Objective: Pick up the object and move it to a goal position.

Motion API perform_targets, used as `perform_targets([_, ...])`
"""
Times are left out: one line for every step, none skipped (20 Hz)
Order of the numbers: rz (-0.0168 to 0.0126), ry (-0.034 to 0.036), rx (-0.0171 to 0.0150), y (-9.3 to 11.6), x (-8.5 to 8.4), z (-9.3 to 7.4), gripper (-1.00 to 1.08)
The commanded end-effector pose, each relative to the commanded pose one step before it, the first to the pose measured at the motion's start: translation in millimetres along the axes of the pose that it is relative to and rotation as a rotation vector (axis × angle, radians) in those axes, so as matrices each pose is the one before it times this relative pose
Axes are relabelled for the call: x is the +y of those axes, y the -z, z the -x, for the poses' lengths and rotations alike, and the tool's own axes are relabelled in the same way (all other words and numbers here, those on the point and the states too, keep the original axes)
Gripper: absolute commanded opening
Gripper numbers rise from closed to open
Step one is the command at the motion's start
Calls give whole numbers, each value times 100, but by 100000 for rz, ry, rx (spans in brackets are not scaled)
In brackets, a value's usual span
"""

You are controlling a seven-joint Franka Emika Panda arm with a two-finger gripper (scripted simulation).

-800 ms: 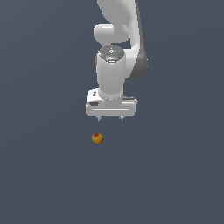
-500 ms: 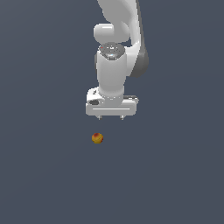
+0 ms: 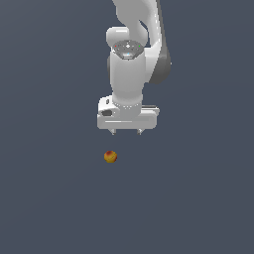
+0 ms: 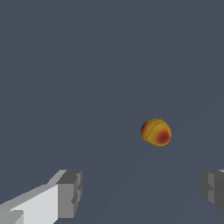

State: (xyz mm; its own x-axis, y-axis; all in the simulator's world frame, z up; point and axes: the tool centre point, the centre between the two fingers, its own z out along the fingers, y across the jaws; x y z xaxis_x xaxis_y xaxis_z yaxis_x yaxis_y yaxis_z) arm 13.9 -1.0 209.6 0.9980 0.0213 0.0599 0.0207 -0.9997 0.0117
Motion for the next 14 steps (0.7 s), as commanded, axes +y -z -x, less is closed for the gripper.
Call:
perform_targets([51,1144,-115,-135,88,-10,100])
perform_targets([26,759,-30,-61,47,-18,100])
perform_targets([32,884,-42,-78,57,-18,100])
perform_targets([38,1010,-58,-98,67,-16,100])
perform_targets([43,1136,-72,-116,75,-15,100])
perform_targets([47,1256,-83,-131,84,-14,100])
perform_targets([48,1372,-90,-142,93,-15,100])
perform_targets([48,1497,-94,-151,99,-16,100])
perform_targets([47,1619,-100,-161,107,-16,100])
perform_targets([46,1739,-108,-174,115,-15,100])
perform_targets([45,1865,-117,-188,123,-13,100])
perform_targets([42,1987,-126,-201,133,-10,100])
perform_targets([39,2114,-133,-214,139,-8,100])
perform_targets([34,2237,-140,-226,148,-4,100])
